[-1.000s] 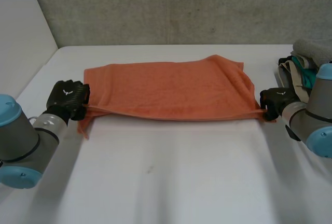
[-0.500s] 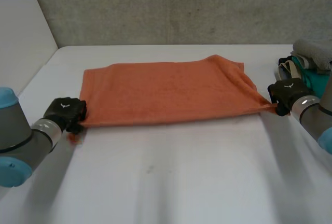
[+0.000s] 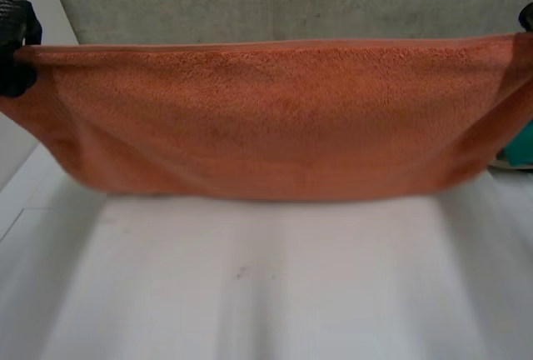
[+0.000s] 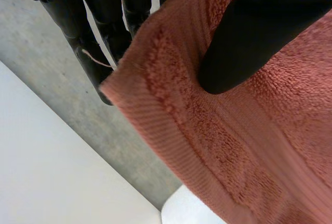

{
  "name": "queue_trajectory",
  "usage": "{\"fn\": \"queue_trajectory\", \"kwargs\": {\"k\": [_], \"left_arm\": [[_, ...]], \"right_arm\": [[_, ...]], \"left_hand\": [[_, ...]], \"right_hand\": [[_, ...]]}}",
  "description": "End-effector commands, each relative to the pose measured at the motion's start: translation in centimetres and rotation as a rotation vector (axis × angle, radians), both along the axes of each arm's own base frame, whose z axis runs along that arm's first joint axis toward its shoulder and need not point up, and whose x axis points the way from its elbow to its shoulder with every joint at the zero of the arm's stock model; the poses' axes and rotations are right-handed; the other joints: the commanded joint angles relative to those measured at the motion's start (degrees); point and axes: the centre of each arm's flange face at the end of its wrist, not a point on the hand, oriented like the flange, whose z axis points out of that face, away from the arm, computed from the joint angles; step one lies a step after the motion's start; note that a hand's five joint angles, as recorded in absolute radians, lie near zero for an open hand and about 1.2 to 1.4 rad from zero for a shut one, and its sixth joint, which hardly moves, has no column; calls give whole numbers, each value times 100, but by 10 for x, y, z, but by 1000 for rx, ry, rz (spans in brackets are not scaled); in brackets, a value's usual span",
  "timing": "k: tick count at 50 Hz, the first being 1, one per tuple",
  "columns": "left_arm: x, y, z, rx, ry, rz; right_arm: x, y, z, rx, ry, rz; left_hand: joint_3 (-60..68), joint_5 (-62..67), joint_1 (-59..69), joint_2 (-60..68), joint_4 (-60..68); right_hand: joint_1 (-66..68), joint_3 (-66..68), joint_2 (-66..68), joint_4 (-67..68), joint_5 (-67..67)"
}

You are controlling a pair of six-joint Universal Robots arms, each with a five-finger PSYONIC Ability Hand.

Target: Fold the laundry.

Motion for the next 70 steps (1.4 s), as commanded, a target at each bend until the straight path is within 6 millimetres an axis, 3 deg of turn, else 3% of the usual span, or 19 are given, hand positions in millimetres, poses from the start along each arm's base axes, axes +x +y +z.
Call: {"fn": "queue_trajectory", "kwargs": {"k": [1, 2, 6, 10, 12, 15, 16, 19, 20, 24, 26, 29, 36, 43, 49, 52, 57, 64, 70], "left_arm": [[-13, -43, -46, 261, -109, -19], [-17, -54, -64, 322, -150, -30], [-29, -86, -110, 404, -263, -59], [-43, -117, -128, 362, -354, -47], [-49, -129, -114, 286, -346, -28], [-59, -149, -67, 70, -262, 6], [-61, -155, -37, -67, -191, 25], [-60, -157, 7, -256, -63, 54], [-58, -154, 33, -375, 22, 63], [-53, -146, 69, -592, 165, 33], [-50, -145, 72, -623, 180, 26], [-44, -146, 64, -590, 167, 19], [-35, -161, 6, -389, 147, 53], [-40, -164, -87, -147, 104, 29], [-41, -145, -177, 111, 23, -7], [-39, -128, -194, 196, -16, -16], [-38, -89, -193, 317, -71, -56], [-18, 2, -174, 624, -256, -85], [-8, 52, -169, 807, -390, -222]], "right_arm": [[6, -39, -60, 241, 46, 19], [7, -49, -80, 296, 85, 19], [18, -67, -120, 374, 165, 38], [35, -86, -129, 329, 171, 34], [42, -100, -121, 245, 148, 30], [53, -128, -84, -3, 47, 11], [54, -139, -55, -160, -35, -9], [54, -150, -18, -379, -166, -26], [51, -152, 0, -497, -243, -32], [43, -143, 38, -717, -334, -16], [41, -141, 37, -720, -328, -12], [46, -138, 23, -662, -311, 15], [57, -138, -25, -475, -274, 34], [70, -135, -98, -266, -216, 61], [74, -129, -169, -69, -111, 51], [69, -120, -190, 37, -53, 47], [62, -88, -212, 256, 53, 50], [17, -16, -184, 603, 217, 10], [-3, 24, -171, 660, 397, 107]], "left_hand": [[1163, 1260, 1457, 1136, 1126], [1163, 1260, 1457, 1136, 1126], [1163, 1260, 1457, 1136, 1126], [1163, 1260, 1457, 1136, 1126], [1163, 1260, 1457, 1136, 1126], [1163, 1260, 1457, 1136, 1126], [1163, 1260, 1457, 1136, 1126], [1163, 1260, 1457, 1136, 1126], [1163, 1260, 1457, 1136, 1126], [1163, 1260, 1457, 1136, 1126], [1163, 1260, 1457, 1136, 1126], [1163, 1260, 1457, 1136, 1126], [1163, 1260, 1457, 1136, 1126], [1163, 1260, 1457, 1136, 1126], [1163, 1260, 1457, 1136, 1126], [1163, 1260, 1457, 1136, 1126], [1163, 1260, 1457, 1136, 1126], [1163, 1260, 1457, 1136, 1126], [1163, 1260, 1457, 1136, 1126]], "right_hand": [[1686, 1192, 1252, 1145, 1169], [1686, 1192, 1252, 1145, 1169], [1686, 1192, 1252, 1145, 1169], [1686, 1192, 1252, 1145, 1169], [1686, 1192, 1252, 1145, 1169], [1686, 1192, 1252, 1145, 1169], [1686, 1192, 1252, 1145, 1169], [1686, 1192, 1252, 1145, 1169], [1686, 1192, 1252, 1145, 1169], [1686, 1192, 1252, 1145, 1169], [1686, 1192, 1252, 1145, 1169], [1686, 1192, 1252, 1145, 1169], [1686, 1192, 1252, 1145, 1169], [1686, 1192, 1252, 1145, 1169], [1686, 1192, 1252, 1145, 1169], [1686, 1192, 1252, 1145, 1169], [1686, 1192, 1252, 1145, 1169], [1686, 1192, 1252, 1145, 1169], [1686, 1192, 1252, 1145, 1169]]}}
